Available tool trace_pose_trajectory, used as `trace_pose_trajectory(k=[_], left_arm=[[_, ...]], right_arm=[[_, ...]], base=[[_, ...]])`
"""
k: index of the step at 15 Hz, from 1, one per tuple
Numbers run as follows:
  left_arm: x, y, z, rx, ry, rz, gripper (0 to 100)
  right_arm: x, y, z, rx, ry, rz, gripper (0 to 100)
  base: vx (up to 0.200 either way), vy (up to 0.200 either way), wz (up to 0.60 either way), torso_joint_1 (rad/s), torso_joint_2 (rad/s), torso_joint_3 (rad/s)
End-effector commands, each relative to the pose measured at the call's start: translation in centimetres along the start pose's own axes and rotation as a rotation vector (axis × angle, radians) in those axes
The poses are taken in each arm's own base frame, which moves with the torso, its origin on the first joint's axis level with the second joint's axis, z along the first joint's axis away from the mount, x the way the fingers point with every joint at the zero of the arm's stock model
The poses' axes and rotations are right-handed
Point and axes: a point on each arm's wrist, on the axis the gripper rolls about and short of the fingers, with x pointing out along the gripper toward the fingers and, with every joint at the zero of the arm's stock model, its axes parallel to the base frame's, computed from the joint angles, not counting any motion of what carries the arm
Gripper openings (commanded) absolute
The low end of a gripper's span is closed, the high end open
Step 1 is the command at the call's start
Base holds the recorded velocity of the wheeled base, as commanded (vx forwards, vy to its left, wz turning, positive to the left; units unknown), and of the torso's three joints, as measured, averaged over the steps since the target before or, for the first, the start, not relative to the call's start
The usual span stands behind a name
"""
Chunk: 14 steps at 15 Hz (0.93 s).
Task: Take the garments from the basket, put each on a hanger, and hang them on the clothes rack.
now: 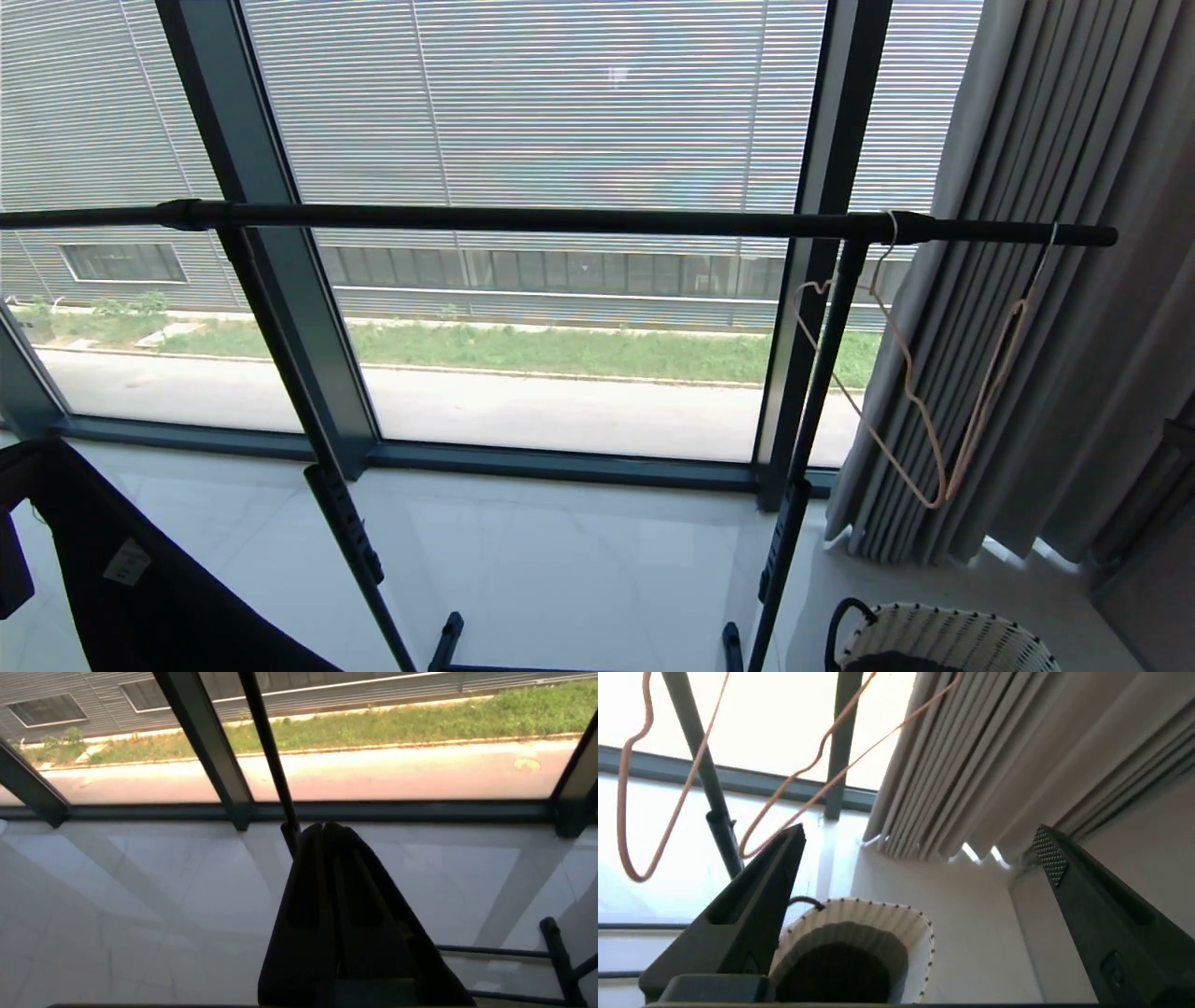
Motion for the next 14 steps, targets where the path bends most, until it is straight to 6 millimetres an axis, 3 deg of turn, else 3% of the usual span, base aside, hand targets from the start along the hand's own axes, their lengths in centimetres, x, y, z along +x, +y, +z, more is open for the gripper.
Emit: trace_pose_trajectory(k=[1,5,11,14], left_arm=[[0.0,0.0,0.0,0.0,0.0,0.001,0],[0.1,0.0,0.0,0.002,0.005,0.001,0],[0.1,0.0,0.0,0.002,0.004,0.003,0],[0.1,0.0,0.0,0.002,0.006,0.004,0]], right_arm=[[0.7,0.0,0.1,0.0,0.017,0.012,100],[2.7,-0.1,0.7,0.054,0.049,0.029,100],[11.1,1.3,1.2,0.111,0.07,0.084,100],[13.9,2.4,1.0,0.098,0.109,0.102,100]], base=[[0.2,0.0,0.0,0.002,-0.01,0.007],[0.0,0.0,0.0,0.0,0.0,0.0],[0.0,0.0,0.0,0.0,0.0,0.0],[0.0,0.0,0.0,0.0,0.0,0.0]])
